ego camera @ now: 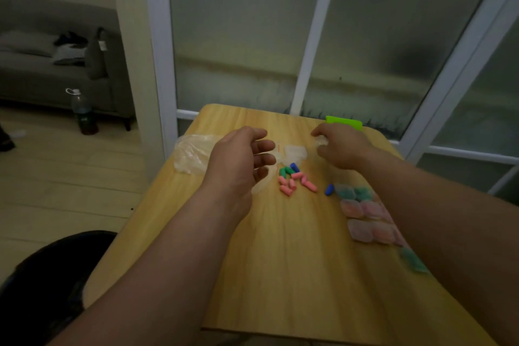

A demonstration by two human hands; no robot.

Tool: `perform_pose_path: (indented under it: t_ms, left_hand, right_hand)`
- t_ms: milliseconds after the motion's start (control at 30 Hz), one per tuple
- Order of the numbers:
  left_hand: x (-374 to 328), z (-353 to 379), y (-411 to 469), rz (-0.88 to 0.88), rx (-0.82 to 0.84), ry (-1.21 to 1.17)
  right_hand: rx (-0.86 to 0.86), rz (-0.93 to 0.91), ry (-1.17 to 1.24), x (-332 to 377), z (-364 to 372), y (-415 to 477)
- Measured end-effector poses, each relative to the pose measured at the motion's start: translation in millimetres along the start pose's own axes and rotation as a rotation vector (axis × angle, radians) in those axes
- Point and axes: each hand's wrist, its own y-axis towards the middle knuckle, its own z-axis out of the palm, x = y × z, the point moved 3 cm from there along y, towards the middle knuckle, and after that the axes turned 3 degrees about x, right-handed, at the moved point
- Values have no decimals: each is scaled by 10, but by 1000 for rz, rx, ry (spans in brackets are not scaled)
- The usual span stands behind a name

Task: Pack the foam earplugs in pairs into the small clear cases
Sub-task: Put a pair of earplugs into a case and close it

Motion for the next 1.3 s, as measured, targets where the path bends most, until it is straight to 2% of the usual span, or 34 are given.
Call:
perform_pose_path:
  t_ms: [133,267,400,533,700,800,867,1300]
  left_hand:
    - [74,74,-117,-54,67,99]
    - [206,195,-368,-140,215,225]
    - [350,225,-659,-263,419,268]
    - [401,160,-851,-235,520,232]
    - [425,112,-969,-203,492,230]
    - [413,111,-991,-148,483,288]
    - [439,102,-993,-139,491,342]
    - [544,59,-931,-196,529,406]
  right_hand:
    - [-105,-48,282,83,-211,-536]
    - [-190,-117,530,274,-358,-1309]
    - [-203,-137,712,454,-348,-1982]
    - [-119,-171,802,558,-276,-2308]
    - [-75,-147,833,518,-189,-2460]
    - [13,47,1043,460,-139,-2413]
    - [44,110,1090,439,-89,-2384]
    - [127,136,1167,450,16,-2363]
